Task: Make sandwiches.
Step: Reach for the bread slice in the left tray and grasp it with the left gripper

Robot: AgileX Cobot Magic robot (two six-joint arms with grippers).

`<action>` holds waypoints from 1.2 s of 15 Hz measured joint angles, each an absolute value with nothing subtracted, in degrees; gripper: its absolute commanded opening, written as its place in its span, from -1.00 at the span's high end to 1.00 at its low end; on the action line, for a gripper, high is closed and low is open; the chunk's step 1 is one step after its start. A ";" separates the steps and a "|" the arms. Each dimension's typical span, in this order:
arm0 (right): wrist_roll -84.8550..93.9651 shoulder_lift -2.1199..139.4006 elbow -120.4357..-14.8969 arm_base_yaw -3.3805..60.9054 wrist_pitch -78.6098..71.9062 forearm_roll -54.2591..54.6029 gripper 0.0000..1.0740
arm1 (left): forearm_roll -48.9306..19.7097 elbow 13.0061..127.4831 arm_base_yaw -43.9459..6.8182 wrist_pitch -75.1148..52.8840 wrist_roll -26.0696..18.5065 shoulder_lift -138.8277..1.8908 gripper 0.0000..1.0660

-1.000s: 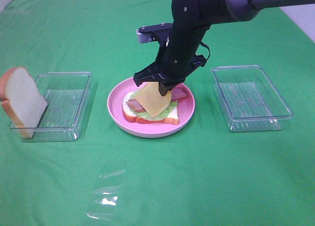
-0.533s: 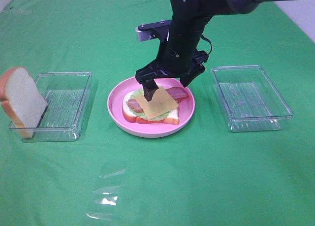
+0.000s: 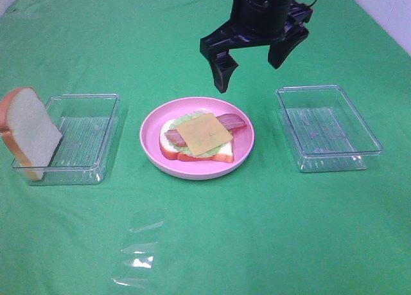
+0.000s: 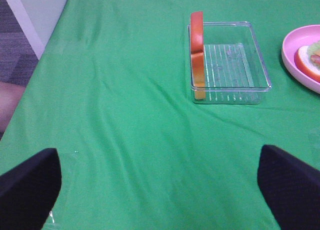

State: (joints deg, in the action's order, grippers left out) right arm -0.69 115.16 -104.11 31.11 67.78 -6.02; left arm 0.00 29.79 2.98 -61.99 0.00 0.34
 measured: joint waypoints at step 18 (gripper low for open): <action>-0.74 78.72 -65.15 31.11 69.61 -6.59 -0.82 | 0.00 29.79 2.98 -61.99 0.00 0.34 -0.87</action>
State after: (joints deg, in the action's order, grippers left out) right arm -0.74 78.72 -65.15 31.11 69.61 -6.59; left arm 0.00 29.79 2.98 -61.99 0.00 0.34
